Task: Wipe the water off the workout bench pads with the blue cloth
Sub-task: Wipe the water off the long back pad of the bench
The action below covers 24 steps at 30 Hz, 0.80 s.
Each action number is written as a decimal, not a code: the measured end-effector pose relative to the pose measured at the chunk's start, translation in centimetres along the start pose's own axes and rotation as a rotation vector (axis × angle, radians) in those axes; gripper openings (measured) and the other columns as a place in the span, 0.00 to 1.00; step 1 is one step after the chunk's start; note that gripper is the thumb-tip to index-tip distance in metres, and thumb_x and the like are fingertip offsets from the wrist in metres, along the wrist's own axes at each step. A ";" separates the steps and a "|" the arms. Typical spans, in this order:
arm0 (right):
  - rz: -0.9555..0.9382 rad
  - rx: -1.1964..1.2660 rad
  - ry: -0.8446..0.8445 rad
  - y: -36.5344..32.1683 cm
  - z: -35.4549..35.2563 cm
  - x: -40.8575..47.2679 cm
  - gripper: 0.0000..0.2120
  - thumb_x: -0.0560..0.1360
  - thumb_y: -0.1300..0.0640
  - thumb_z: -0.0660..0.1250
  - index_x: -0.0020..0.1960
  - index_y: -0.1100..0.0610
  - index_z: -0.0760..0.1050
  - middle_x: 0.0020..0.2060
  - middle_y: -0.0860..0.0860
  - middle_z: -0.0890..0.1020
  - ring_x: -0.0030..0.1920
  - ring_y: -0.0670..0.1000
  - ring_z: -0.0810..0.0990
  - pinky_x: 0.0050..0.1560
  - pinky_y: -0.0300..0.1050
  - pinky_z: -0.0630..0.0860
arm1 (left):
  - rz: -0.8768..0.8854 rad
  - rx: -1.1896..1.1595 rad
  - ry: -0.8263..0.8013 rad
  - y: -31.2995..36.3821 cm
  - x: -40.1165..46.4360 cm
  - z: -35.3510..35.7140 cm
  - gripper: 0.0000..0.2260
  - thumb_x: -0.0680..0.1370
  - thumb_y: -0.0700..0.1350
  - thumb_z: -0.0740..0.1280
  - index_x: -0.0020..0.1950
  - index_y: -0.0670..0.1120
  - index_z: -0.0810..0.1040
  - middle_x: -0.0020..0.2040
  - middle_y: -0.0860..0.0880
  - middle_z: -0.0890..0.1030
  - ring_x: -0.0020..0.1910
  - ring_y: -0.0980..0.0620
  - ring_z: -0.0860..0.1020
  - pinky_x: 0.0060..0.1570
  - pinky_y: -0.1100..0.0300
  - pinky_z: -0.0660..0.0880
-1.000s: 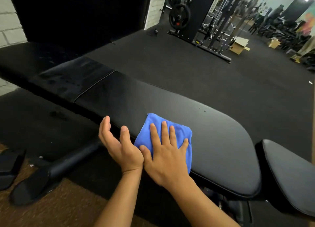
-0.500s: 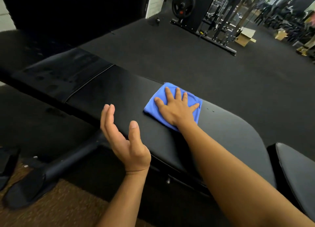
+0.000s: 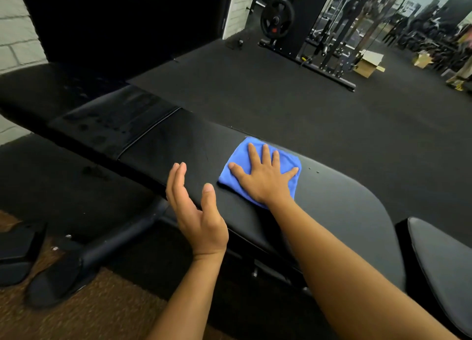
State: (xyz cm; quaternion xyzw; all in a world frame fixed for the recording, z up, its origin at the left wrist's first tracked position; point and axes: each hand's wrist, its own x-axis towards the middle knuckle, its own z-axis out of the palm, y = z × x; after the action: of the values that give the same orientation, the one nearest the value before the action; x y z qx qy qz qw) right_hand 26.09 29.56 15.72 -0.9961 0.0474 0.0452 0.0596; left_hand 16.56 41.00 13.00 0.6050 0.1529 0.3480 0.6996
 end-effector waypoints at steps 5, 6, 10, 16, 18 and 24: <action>-0.061 0.027 0.045 0.4 0.8 -4.0 0.43 0.74 0.24 0.47 0.81 0.42 0.39 0.81 0.47 0.40 0.80 0.54 0.37 0.69 0.79 0.37 | -0.031 0.031 -0.041 -0.3 -1.4 -0.7 0.26 0.76 0.44 0.61 0.74 0.42 0.72 0.75 0.48 0.70 0.76 0.53 0.67 0.72 0.65 0.62; -0.067 0.034 0.051 0.4 0.9 -4.7 0.44 0.73 0.24 0.47 0.81 0.42 0.38 0.81 0.46 0.39 0.80 0.54 0.36 0.70 0.79 0.37 | -0.031 0.039 -0.049 -0.4 -1.7 -0.9 0.26 0.75 0.45 0.61 0.74 0.42 0.72 0.75 0.48 0.70 0.76 0.53 0.67 0.72 0.64 0.62; -0.083 0.035 0.053 0.5 1.0 -6.9 0.44 0.73 0.24 0.47 0.81 0.43 0.36 0.81 0.46 0.40 0.80 0.55 0.37 0.70 0.79 0.38 | -0.019 0.083 -0.079 -0.4 -3.2 -1.9 0.25 0.75 0.43 0.62 0.73 0.42 0.73 0.75 0.49 0.70 0.75 0.54 0.68 0.73 0.62 0.63; -0.187 0.242 0.055 1.1 0.3 -10.8 0.39 0.77 0.31 0.53 0.82 0.44 0.42 0.81 0.44 0.40 0.80 0.50 0.36 0.73 0.72 0.37 | -0.228 0.107 -0.040 0.4 -4.3 -3.0 0.25 0.73 0.55 0.68 0.69 0.51 0.75 0.56 0.50 0.73 0.47 0.54 0.76 0.49 0.67 0.72; -0.232 0.400 0.141 2.1 -0.2 -13.0 0.39 0.74 0.34 0.59 0.80 0.49 0.55 0.81 0.47 0.51 0.80 0.51 0.46 0.77 0.67 0.48 | -0.307 0.099 -0.094 0.9 -4.6 -3.3 0.24 0.75 0.53 0.71 0.70 0.53 0.73 0.48 0.49 0.78 0.38 0.58 0.76 0.40 0.70 0.71; -0.398 0.149 0.238 6.6 1.2 -18.9 0.33 0.60 0.47 0.72 0.64 0.54 0.72 0.61 0.52 0.70 0.61 0.56 0.69 0.64 0.53 0.71 | -0.388 0.104 -0.126 1.9 -5.3 -4.2 0.26 0.74 0.37 0.70 0.69 0.54 0.72 0.47 0.49 0.80 0.37 0.50 0.81 0.38 0.57 0.78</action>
State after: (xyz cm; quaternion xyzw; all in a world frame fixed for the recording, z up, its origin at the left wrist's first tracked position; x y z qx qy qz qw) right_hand 6.57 24.84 15.55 -0.9769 -0.1400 -0.0889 0.1348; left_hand 9.61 40.58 12.78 0.6202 0.2401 0.1600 0.7294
